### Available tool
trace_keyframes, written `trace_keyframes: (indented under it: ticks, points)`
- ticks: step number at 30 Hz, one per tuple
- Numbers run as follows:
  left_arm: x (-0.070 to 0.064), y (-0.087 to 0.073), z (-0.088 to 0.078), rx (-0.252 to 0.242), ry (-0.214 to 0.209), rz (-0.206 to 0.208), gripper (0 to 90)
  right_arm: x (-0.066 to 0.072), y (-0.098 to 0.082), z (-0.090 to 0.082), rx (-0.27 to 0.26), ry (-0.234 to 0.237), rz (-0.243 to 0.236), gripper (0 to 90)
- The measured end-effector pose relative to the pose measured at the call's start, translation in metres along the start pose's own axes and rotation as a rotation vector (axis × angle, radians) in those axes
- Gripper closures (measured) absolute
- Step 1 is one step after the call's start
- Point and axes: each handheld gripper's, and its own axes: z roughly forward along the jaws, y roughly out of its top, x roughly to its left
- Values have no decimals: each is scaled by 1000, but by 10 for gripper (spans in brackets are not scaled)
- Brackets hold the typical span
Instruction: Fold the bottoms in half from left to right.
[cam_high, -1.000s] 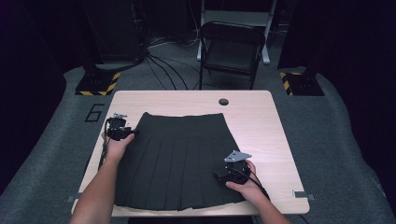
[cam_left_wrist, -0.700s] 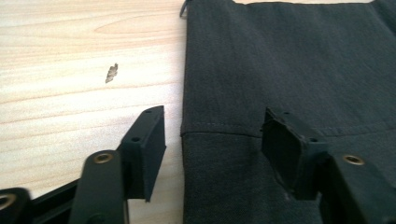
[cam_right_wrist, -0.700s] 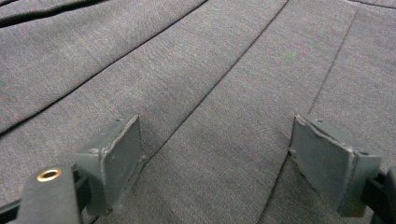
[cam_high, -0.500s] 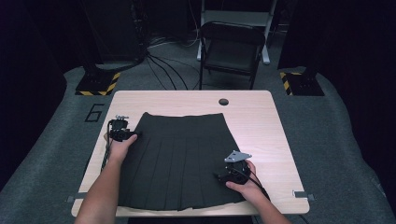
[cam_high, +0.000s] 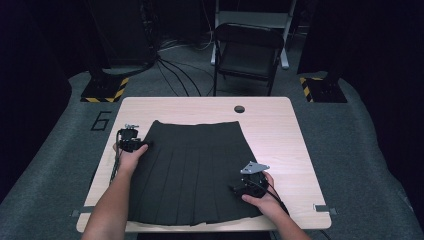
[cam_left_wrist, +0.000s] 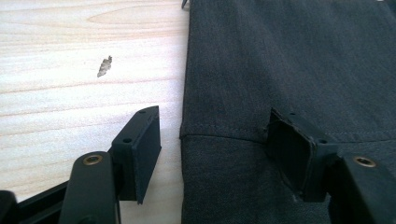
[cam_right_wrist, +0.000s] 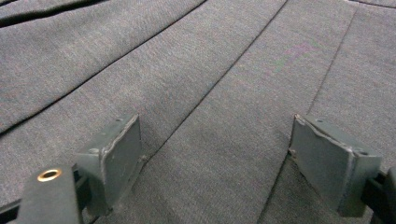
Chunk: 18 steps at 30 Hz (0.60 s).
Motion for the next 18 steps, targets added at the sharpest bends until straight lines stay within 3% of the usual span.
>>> trace_keyframes:
  ticks: [9, 10, 15, 16, 18]
  points:
    - [-4, 0, 1, -7, -8, -6, 431, 0, 0, 0, 1, 0, 0, 166]
    - [-4, 0, 0, 4, -11, 8, 431, 0, 0, 0, 0, 0, 0, 166]
    - [-3, 0, -1, 8, -24, -9, 447, 0, 0, 0, 0, 0, 0, 166]
    - [-2, 0, -1, -11, -30, -25, 456, 0, 0, 0, 1, 0, 1, 167]
    - [-1, 0, -3, 0, -33, -9, 466, 0, 0, 0, 0, 0, 1, 166]
